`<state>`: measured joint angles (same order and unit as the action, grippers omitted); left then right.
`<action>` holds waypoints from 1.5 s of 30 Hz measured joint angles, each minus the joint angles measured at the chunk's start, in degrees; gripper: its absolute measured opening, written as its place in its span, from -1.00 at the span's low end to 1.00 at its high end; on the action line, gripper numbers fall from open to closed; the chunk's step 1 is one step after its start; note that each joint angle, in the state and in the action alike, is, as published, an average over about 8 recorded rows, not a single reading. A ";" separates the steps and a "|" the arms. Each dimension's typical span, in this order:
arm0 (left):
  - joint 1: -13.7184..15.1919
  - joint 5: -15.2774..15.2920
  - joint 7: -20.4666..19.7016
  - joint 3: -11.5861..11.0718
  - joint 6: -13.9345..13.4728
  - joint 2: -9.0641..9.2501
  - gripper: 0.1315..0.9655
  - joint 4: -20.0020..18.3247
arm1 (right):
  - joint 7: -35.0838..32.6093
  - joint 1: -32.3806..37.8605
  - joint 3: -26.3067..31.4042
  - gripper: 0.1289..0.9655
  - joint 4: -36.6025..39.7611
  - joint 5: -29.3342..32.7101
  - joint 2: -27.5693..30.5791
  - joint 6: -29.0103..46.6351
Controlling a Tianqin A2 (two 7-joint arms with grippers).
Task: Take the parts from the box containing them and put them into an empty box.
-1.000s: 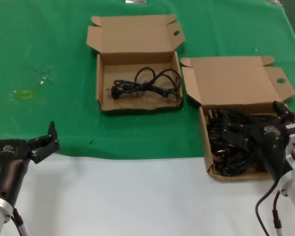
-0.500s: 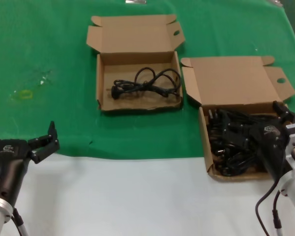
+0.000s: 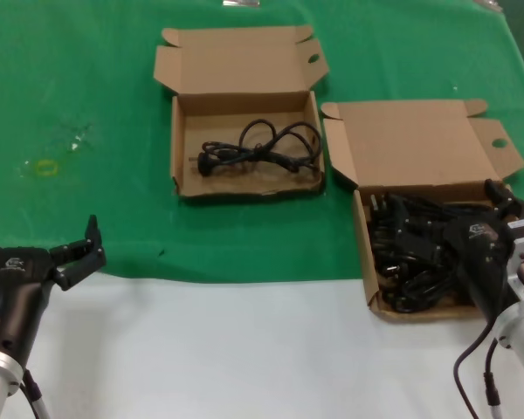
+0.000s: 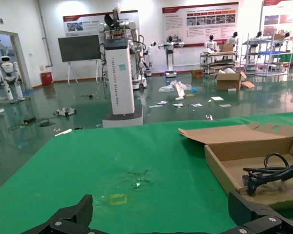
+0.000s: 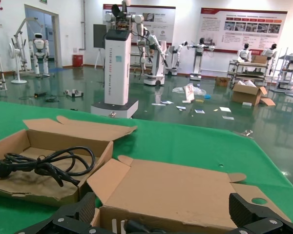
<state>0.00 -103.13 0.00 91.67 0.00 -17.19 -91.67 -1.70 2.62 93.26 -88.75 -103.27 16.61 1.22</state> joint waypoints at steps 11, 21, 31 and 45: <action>0.00 0.00 0.00 0.00 0.00 0.00 1.00 0.00 | 0.00 0.00 0.00 1.00 0.00 0.00 0.00 0.00; 0.00 0.00 0.00 0.00 0.00 0.00 1.00 0.00 | 0.00 0.00 0.00 1.00 0.00 0.00 0.00 0.00; 0.00 0.00 0.00 0.00 0.00 0.00 1.00 0.00 | 0.00 0.00 0.00 1.00 0.00 0.00 0.00 0.00; 0.00 0.00 0.00 0.00 0.00 0.00 1.00 0.00 | 0.00 0.00 0.00 1.00 0.00 0.00 0.00 0.00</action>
<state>0.00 -103.13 0.00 91.67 0.00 -17.19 -91.67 -1.70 2.62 93.26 -88.75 -103.27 16.61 1.22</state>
